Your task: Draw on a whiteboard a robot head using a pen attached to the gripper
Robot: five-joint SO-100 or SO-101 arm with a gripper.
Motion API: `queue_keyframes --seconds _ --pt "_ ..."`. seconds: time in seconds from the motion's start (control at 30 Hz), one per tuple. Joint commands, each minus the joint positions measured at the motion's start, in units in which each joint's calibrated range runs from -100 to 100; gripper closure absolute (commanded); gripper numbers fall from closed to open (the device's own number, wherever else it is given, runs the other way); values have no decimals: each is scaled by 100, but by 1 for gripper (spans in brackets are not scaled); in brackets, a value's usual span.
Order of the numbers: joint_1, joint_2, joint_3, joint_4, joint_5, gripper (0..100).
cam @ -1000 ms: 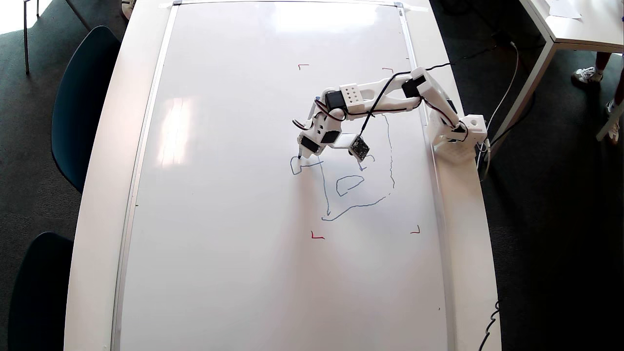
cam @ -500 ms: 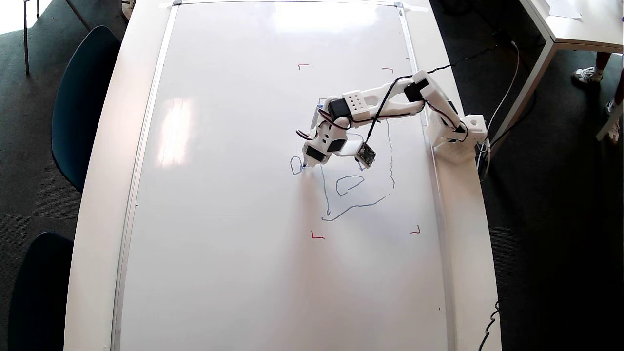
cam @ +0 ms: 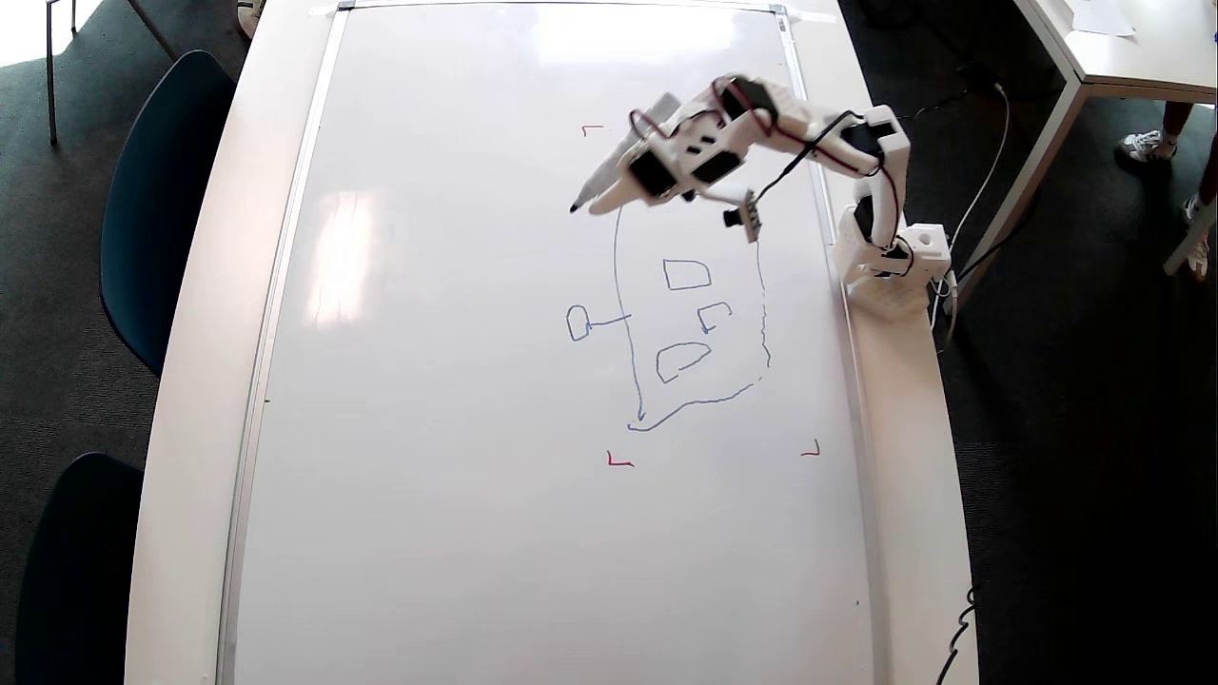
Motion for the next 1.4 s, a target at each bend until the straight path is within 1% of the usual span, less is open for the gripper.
queue_keyframes --seconds 0.0,0.1,0.17,0.23,0.4,0.43,0.47,0.57,0.6,0.67,0.73,0.77,0.87,0.9,1.03,1.07,1.1,1.2,1.23,1.27,1.33,1.37 --pt "39 -948 -258 -74 20 99" --pt "164 -1184 -430 -222 20 99" --pt "341 -1234 -712 -508 20 99" --pt "415 -1276 -712 -500 25 99" --pt "430 -1892 -539 517 -12 99" --pt "378 -2305 -267 1047 -17 99" --pt "356 -2549 -49 1273 -17 99" --pt "275 -3333 687 1603 -23 99" --pt "275 -3906 1314 1611 -113 99" --pt "275 -4521 1986 1585 -395 99" --pt "334 -5440 2903 1542 -821 99" --pt "341 -5735 3185 1464 -885 99" --pt "408 -6603 4002 838 -932 99" --pt "526 -7142 4665 230 -938 99" --pt "695 -8280 6246 -1273 -911 99" --pt "769 -8853 7036 -2072 -906 99" --pt "806 -9157 7399 -2463 -906 99" --pt "909 -9966 8216 -3419 -906 99" --pt "939 -10488 8625 -3914 -906 99" --pt "939 -10758 8825 -4140 -906 99" --pt "931 -10893 9070 -4548 -906 99" --pt "939 -10893 9188 -5096 -900 99"
